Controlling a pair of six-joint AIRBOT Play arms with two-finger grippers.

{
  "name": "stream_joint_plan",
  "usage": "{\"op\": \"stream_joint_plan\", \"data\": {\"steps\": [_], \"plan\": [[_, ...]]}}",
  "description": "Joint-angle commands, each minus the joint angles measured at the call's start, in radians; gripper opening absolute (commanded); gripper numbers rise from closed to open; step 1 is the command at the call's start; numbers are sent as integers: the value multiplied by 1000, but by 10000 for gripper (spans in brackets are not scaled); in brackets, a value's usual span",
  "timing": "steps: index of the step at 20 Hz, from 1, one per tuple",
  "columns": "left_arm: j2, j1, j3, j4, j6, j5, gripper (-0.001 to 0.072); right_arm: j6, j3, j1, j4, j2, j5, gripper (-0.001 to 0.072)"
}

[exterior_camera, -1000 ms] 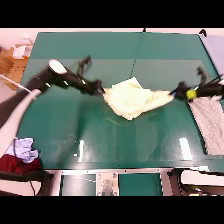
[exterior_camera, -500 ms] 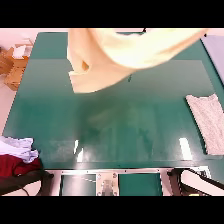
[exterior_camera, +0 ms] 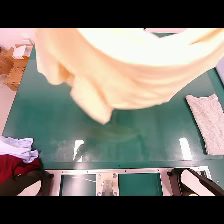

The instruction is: Fold the shirts.

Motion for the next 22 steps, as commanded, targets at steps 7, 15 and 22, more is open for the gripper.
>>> {"op": "stream_joint_plan", "data": {"steps": [7, 15, 22], "plan": [[-208, 1, -770, -176, 180, 346, 24, -107, -676, 235, -7, -293, -276, 18], [-372, 25, -737, -205, 227, 462, 621, -107, -583, 195, 34, -552, -251, 354], [-370, 232, -575, -194, 200, 224, 622, -82, -637, 78, 8, -328, 50, 430]]}}
